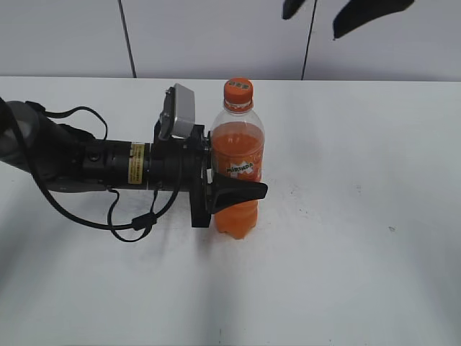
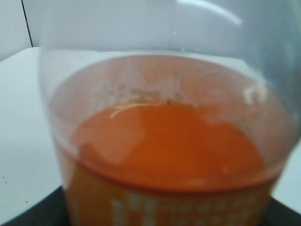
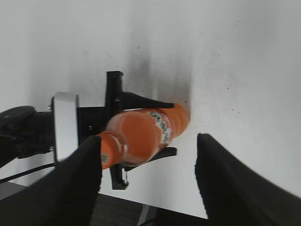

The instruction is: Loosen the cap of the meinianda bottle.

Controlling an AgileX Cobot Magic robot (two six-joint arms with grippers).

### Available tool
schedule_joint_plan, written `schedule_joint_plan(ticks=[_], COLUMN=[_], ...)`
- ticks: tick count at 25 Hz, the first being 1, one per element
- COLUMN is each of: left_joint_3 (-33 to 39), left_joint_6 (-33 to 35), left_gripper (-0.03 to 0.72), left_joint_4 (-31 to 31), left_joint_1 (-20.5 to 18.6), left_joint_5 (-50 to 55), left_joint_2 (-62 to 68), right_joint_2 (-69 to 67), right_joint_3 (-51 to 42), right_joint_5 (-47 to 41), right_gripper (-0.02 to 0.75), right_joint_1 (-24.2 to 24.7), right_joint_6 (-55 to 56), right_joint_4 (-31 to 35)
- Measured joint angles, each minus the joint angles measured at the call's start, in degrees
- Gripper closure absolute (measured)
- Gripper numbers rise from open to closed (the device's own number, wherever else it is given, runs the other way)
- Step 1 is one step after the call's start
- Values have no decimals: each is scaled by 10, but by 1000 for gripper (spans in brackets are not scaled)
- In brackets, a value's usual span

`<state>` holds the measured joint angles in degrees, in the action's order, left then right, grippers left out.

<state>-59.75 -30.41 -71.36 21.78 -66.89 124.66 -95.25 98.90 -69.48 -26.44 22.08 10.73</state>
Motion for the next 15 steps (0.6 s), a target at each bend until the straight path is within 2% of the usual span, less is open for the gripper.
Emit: schedule_joint_plan(ticks=[7, 15], left_joint_3=[0, 0], left_joint_6=[0, 0], left_gripper=[266, 266], left_joint_4=[0, 0], left_joint_1=[0, 0], left_joint_5=[0, 1], left_joint_2=[0, 0], right_joint_2=[-33, -63], right_joint_3=[44, 44], right_joint_5=[-1, -2], right_gripper=[267, 267], right_joint_1=[-88, -146], right_joint_6=[64, 105], right_joint_4=[-66, -81])
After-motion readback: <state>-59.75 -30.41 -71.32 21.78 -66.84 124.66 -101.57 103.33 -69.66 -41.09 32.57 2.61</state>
